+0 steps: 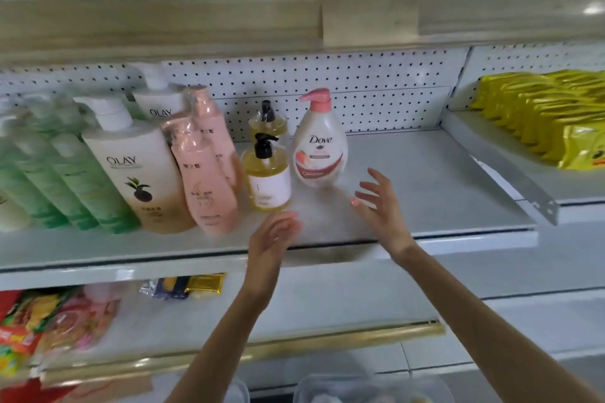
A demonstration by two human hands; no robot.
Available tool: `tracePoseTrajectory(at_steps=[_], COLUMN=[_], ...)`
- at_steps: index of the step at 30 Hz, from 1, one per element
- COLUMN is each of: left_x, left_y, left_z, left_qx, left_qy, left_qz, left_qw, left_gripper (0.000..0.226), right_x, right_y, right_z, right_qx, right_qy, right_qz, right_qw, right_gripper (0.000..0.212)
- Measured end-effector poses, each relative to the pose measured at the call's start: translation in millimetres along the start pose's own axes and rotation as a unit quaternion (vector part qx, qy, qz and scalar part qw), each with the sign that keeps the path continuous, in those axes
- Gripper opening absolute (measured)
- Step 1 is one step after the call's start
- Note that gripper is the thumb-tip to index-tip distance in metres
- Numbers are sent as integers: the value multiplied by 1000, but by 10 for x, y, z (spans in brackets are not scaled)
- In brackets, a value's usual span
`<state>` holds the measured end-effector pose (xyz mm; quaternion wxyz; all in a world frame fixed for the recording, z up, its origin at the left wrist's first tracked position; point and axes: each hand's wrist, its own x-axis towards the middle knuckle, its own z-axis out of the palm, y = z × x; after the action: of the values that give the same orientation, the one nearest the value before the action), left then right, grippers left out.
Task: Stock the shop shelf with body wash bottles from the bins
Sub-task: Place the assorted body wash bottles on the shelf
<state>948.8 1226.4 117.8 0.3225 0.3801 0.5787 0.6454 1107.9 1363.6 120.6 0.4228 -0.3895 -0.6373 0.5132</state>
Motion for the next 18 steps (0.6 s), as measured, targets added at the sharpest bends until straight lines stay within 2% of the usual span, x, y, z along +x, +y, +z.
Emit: tracePoseTrajectory(at_steps=[4,8,12,15,18], left_x=[-669,-1199,-1809,-2205,-2515], left_y=[-343,-1111,-2067,-2522,-2884], left_z=[109,257,228,100,-82], left_qx=[6,27,102,140,194], left_qy=[-49,-26,14,63,71], left_qz=[-10,-144,-286,-352,-412], left_qw=[999,989,953,923,887], left_gripper=[20,20,21,29,59], right_x=[-908,-1584,-2269,-2646,-2849], right_y=[163,934,1963,2581,3057], right_z=[-363,-652,-794,-833,-804], right_qx=[-14,-67,-93,-86,-113], right_qy=[-48,-66,-66,-67,-78], right_qz=[-4,105,253,315,339], right_qw=[999,990,961,943,931], right_gripper=[54,48,43,39,45])
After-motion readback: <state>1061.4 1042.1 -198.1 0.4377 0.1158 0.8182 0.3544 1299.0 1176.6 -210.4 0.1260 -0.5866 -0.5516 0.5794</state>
